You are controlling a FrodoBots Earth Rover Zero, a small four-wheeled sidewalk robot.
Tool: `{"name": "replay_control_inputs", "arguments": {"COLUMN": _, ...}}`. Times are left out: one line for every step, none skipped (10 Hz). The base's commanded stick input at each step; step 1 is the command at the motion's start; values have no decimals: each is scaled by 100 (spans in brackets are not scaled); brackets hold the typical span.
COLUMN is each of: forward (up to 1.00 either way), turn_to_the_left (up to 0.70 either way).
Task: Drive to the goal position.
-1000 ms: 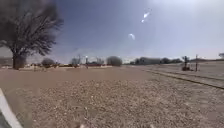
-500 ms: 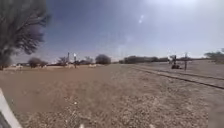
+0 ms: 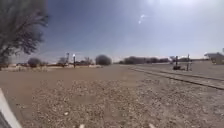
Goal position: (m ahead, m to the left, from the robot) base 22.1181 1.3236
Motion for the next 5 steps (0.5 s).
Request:
{"name": "replay_control_inputs", "arguments": {"forward": 70, "turn_to_the_left": 0}}
{"name": "replay_control_inputs", "arguments": {"forward": 70, "turn_to_the_left": 0}}
{"name": "replay_control_inputs", "arguments": {"forward": 70, "turn_to_the_left": 0}}
{"name": "replay_control_inputs", "arguments": {"forward": 70, "turn_to_the_left": 0}}
{"name": "replay_control_inputs", "arguments": {"forward": 70, "turn_to_the_left": 0}}
